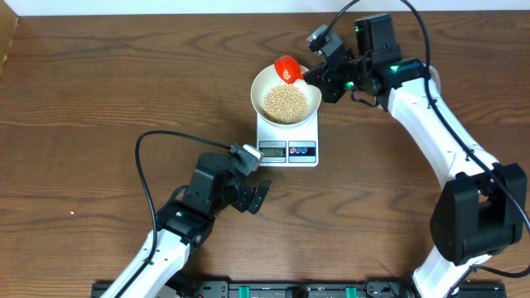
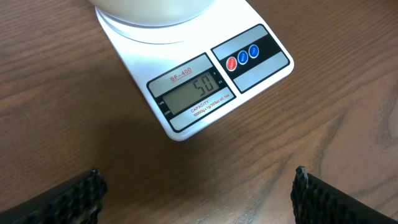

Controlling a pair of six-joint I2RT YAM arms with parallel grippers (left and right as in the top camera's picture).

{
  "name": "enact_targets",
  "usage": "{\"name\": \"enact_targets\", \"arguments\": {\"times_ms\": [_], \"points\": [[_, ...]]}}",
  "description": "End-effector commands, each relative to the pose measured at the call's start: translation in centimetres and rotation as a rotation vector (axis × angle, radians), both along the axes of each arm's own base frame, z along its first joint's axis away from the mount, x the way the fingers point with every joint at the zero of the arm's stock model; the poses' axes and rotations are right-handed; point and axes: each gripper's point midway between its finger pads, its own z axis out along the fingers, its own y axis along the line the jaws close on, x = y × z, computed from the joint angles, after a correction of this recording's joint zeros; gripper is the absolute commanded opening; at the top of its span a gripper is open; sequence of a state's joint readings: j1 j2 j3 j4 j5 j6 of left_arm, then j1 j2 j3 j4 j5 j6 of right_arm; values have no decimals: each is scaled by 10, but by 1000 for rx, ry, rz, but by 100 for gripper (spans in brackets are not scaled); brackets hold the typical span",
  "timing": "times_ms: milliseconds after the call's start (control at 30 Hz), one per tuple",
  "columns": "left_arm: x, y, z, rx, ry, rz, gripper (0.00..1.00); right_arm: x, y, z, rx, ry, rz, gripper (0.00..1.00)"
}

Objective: Scoop item into bowl and weigh 50g on scale
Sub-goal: 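Carry the red scoop right back over the chickpea tub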

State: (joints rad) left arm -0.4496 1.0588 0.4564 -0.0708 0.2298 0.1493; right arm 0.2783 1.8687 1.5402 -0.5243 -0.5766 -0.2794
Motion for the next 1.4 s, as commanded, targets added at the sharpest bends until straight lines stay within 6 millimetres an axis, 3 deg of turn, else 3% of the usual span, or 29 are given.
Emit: {"name": "enact_targets", "arguments": {"times_ms": [0, 567, 933, 1100, 1367], "points": [[2, 2, -1, 3, 5, 19, 97, -1, 0, 28, 78, -15, 3, 1], [2, 2, -1, 3, 5, 20, 97, 5, -19, 39, 172, 22, -18, 1], [2, 2, -1, 3, 5, 20, 97, 14, -41, 60, 319, 55, -47, 1], [2, 2, -1, 3, 5, 20, 97, 21, -62, 74, 399, 65, -73, 1], [2, 2, -1, 3, 5, 19, 97, 43, -124, 93, 513, 71, -217, 1]]}}
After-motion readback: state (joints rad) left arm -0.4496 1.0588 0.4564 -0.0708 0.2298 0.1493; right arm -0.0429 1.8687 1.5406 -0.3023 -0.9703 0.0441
